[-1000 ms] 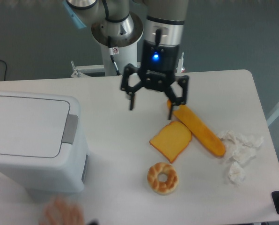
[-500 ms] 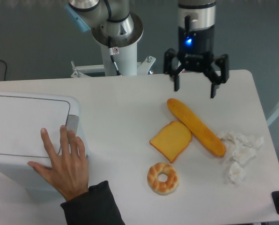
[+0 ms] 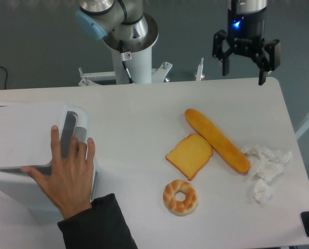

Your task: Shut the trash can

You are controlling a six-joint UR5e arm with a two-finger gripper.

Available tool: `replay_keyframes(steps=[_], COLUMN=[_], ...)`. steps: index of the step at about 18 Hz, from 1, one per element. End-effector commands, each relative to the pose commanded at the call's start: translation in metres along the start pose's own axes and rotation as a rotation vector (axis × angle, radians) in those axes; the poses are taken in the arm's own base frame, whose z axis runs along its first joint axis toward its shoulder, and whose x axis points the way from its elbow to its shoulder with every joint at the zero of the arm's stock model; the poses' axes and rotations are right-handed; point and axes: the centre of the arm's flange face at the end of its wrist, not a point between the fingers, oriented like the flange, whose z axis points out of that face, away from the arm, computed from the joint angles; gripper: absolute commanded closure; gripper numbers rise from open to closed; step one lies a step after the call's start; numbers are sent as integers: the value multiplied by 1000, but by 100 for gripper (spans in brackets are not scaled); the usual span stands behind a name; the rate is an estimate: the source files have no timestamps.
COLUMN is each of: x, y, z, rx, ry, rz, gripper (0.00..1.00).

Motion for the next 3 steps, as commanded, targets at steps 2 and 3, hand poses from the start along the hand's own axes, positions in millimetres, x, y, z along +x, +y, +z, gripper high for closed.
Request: replay_keyframes(steps=[2, 3], x=[3, 4], y=[6, 7], z=[1, 0], rx=[-2, 0], ry=[13, 12], rz=[18, 15], gripper=[0, 0])
